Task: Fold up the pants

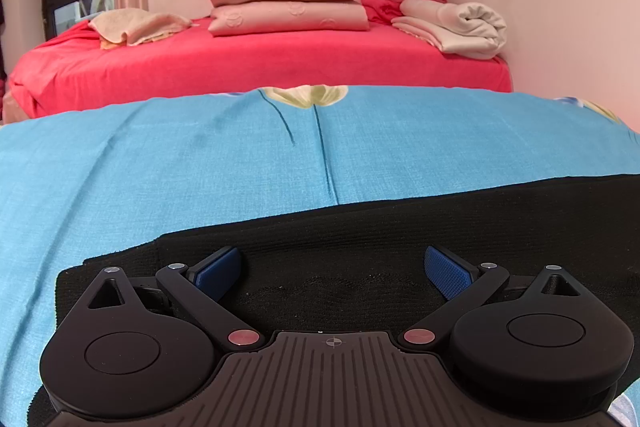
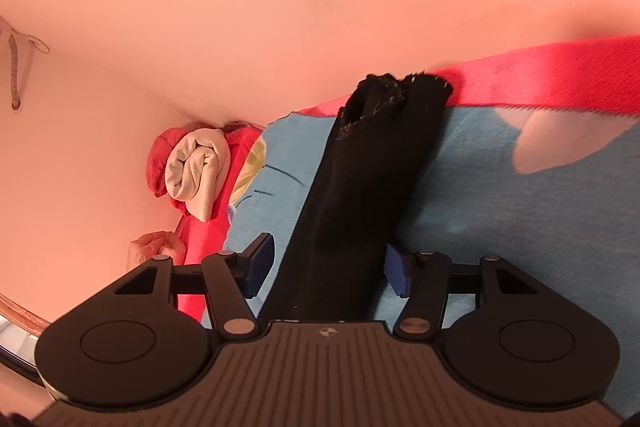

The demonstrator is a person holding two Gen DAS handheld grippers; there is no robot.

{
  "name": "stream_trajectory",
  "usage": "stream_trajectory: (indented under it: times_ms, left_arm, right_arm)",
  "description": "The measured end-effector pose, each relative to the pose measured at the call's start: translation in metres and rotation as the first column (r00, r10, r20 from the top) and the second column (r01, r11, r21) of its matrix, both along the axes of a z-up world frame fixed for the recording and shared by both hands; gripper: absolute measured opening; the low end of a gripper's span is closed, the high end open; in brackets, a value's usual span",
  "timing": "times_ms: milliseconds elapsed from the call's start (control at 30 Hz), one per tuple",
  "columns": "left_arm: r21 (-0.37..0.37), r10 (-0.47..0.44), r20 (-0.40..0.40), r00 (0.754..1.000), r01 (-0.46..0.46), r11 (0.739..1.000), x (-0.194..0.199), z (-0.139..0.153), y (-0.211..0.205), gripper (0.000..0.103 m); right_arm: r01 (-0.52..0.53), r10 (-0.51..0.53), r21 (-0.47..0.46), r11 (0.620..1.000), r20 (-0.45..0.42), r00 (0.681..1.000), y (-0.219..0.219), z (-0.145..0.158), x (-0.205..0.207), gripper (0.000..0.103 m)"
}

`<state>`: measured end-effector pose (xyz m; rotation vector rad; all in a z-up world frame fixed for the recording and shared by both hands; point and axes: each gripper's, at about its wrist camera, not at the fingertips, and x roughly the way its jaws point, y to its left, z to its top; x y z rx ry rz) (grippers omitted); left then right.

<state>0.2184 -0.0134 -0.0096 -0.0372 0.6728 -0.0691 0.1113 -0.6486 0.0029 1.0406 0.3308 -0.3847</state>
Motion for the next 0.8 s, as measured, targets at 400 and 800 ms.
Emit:
stream_trajectory:
  times_ms: [400,800]
  left_arm:
    - [0.001,0.000,0.001,1.000,0.000,1.000,0.000,0.000,0.000,0.103]
    - [-0.031,0.015,0.011,1.000,-0.015,0.999,-0.003,0.005,0.007,0.103]
  right_arm:
    - [-0.115,0.084,-0.242,0.963,-0.133,0.988,0.029,0.011,0.035,0.059]
    - [-0.108,-0.053,-0.716,0.690,-0.199,0.979,0.125,0.052,0.036,0.022]
